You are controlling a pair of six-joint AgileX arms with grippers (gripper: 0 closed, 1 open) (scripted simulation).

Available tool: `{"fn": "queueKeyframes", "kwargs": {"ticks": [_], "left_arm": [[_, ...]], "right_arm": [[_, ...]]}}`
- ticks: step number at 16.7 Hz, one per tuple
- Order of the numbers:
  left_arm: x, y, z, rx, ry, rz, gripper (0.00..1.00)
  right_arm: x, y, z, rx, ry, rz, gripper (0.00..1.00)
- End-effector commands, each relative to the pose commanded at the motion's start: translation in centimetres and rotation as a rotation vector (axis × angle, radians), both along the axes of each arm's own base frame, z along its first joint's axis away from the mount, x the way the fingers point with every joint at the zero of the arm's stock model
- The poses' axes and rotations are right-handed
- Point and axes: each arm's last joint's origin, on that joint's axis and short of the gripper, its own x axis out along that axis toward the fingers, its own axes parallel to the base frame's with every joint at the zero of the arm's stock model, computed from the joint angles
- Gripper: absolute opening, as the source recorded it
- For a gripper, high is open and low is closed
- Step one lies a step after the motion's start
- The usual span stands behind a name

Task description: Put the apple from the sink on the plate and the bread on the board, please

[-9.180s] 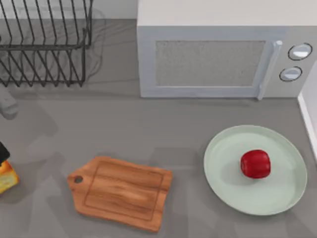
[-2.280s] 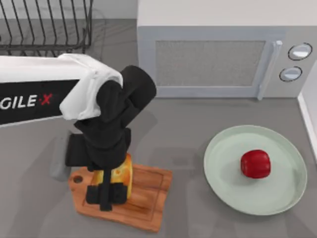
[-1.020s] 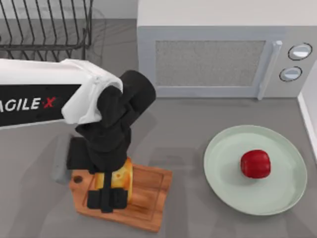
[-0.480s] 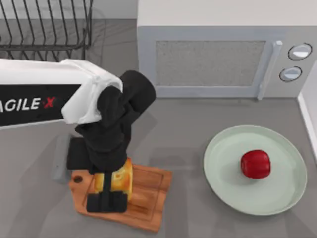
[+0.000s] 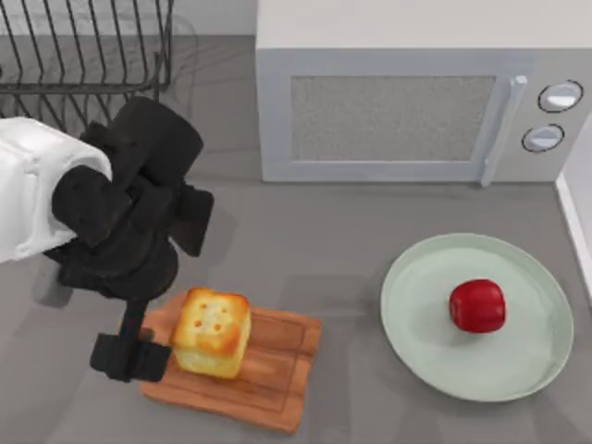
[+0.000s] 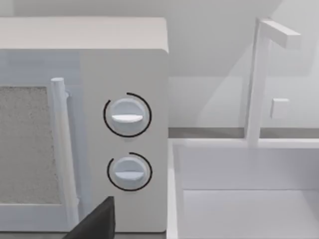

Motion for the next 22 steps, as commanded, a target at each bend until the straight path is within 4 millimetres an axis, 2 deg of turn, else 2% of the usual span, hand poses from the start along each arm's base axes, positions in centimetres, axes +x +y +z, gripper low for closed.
{"fn": "queueKeyframes", "kwargs": {"ticks": [3,6,11,14,17,19,22], "left_arm": [[-2.2,3.5,1.5,0.01,-0.203,-0.2,1.0],[-5.3,7.0,1.9,0.112,-0.455,-0.438,1.0],[-10.4,11.2,0.5,0.513,-0.886,-0.743,1.0],[-12.2,12.7,-0.8,0.814,-1.068,-0.801,1.0],[-12.9,13.5,-1.9,1.066,-1.163,-0.797,1.0],[-13.1,13.8,-2.2,1.173,-1.191,-0.785,1.0],[-13.2,14.0,-2.4,1.215,-1.201,-0.778,1.0]], "right_arm": [[0.0,0.0,0.0,0.0,0.0,0.0,1.0],[0.0,0.0,0.0,0.0,0.0,0.0,1.0],[0.0,0.0,0.0,0.0,0.0,0.0,1.0],[0.0,0.0,0.0,0.0,0.0,0.0,1.0],[0.0,0.0,0.0,0.0,0.0,0.0,1.0],[0.0,0.0,0.0,0.0,0.0,0.0,1.0],[0.0,0.0,0.0,0.0,0.0,0.0,1.0]]}}
